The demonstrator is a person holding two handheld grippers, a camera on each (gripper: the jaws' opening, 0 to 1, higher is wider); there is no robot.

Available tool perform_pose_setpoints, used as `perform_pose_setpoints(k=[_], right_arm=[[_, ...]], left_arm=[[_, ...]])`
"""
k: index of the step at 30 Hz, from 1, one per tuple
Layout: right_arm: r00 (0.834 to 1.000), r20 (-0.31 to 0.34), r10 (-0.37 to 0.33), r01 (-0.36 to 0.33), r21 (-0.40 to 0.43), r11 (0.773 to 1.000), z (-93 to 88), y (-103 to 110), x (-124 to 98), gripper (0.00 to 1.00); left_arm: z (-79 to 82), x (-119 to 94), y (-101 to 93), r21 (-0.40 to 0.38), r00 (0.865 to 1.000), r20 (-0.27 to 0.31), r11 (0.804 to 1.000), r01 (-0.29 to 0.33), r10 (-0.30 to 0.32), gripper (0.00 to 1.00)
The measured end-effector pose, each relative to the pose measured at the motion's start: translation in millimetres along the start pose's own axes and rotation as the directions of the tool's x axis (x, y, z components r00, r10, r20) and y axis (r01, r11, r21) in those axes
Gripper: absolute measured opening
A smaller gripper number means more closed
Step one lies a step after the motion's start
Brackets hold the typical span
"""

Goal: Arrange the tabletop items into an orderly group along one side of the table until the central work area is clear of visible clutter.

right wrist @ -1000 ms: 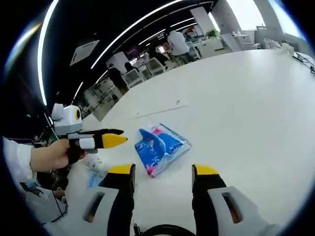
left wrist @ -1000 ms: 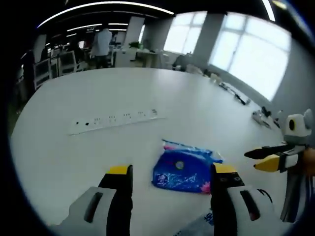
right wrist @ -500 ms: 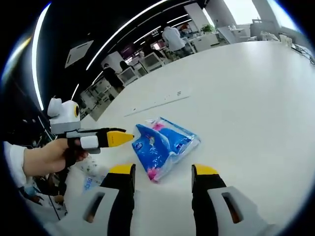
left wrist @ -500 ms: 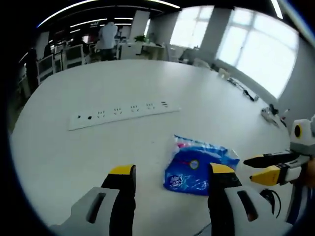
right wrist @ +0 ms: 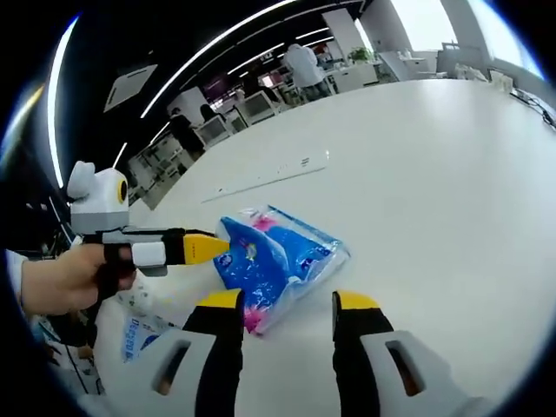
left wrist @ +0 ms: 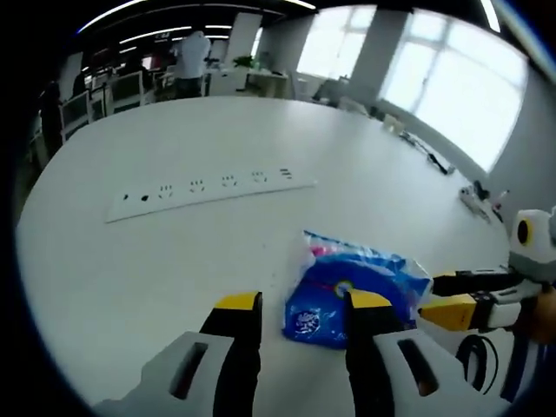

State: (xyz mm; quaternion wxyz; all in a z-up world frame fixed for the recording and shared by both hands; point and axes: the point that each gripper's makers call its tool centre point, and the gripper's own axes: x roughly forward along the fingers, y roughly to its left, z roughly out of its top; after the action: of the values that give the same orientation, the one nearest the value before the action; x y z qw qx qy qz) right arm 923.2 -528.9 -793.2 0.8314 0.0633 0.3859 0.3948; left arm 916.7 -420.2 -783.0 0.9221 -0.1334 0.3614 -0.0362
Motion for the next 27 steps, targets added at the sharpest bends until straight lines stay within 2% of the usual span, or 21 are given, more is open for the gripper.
perform_pose_setpoints(k=[1,6,8,9,14,18,22,27], right_arm=[[1.000,0.002,-0.014,0.014,-0.027,1.000,0.2,-1.0,1.3,0.35],[1.000,-0.002,-0.016,0.016,-0.013,1.000,-2.3,0.7,5.4,0.28],[0.999,-0.007,-0.040,0.039,-0.036,0.999,-5.4,-1.0,2.5,0.23],[0.999,-0.005,-0.047,0.046,-0.041,0.998,-6.0,-1.3,0.0,0.19],[0.998,0.000,-0.066,0.066,-0.023,0.998,-7.9,-7.2,-8.9,0.09],[0.997,0.006,-0.083,0.083,-0.016,0.996,-6.2,-13.2,-16.6,0.00],[0.996,0.026,-0.082,0.082,-0.001,0.997,0.7,-14.9,-25.0,0.00],[0.996,0.051,-0.068,0.068,-0.001,0.998,14.2,-19.1,-38.3,0.00]], left_arm=[[-0.4,1.1,-0.3,-0.001,1.000,-0.001,1.000,-0.001,0.001,0.32],[-2.4,3.8,0.2,-0.016,1.000,-0.003,1.000,-0.003,0.003,0.22],[-2.5,5.6,-4.3,-0.094,0.999,0.009,0.995,0.032,-0.032,0.20],[-3.3,5.5,-3.2,-0.108,0.999,0.007,0.994,0.032,-0.031,0.18],[-8.1,4.8,2.5,-0.092,1.000,-0.012,0.996,0.021,-0.023,0.02],[-9.1,6.4,7.4,-0.126,0.999,-0.020,0.992,0.024,-0.027,0.00],[-9.3,3.0,0.6,-0.202,0.999,-0.012,0.978,0.048,-0.051,0.00],[-2.6,-7.2,-10.5,-0.250,0.997,0.018,0.965,0.072,-0.070,0.00]])
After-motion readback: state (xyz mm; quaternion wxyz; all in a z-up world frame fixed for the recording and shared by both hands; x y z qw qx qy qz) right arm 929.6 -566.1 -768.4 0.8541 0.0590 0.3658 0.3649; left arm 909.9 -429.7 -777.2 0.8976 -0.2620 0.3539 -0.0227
